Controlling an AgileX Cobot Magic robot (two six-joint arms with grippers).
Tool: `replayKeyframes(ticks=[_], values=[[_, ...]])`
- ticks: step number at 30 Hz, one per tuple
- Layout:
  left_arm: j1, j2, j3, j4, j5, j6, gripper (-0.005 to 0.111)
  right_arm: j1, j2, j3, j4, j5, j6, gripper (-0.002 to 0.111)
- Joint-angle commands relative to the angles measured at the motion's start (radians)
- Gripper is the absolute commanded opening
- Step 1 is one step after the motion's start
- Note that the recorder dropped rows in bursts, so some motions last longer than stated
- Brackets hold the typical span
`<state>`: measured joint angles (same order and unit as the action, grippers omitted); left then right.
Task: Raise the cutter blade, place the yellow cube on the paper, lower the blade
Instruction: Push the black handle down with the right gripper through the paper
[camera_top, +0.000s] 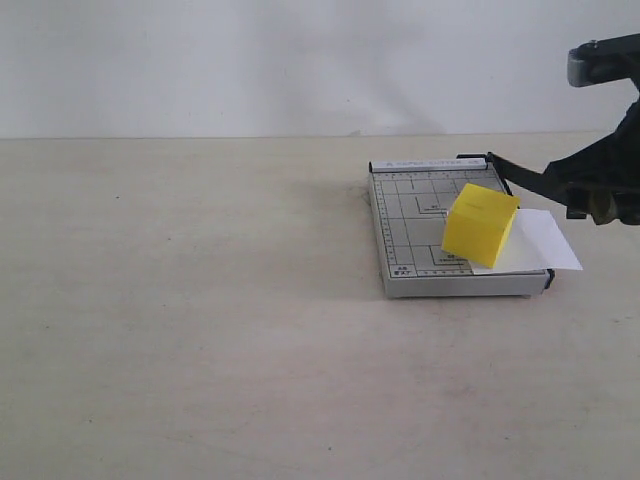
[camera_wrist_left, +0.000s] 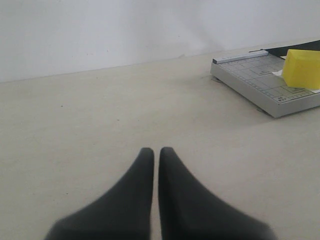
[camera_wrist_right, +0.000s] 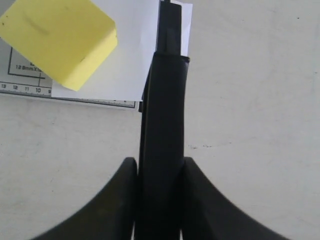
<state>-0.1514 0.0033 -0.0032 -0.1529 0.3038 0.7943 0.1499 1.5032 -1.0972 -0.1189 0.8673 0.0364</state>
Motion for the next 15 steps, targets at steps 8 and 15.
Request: replayKeyframes(ticks=[8,15], values=[[-0.009,-0.003,0.003,0.0,-0.013,-0.001,0.004,0.0,0.0,0.059,0.031,-0.047,-0.016,0.0],[-0.009,-0.003,0.003,0.0,-0.013,-0.001,0.004,0.0,0.0,0.187,0.034,-0.15,-0.016,0.0]])
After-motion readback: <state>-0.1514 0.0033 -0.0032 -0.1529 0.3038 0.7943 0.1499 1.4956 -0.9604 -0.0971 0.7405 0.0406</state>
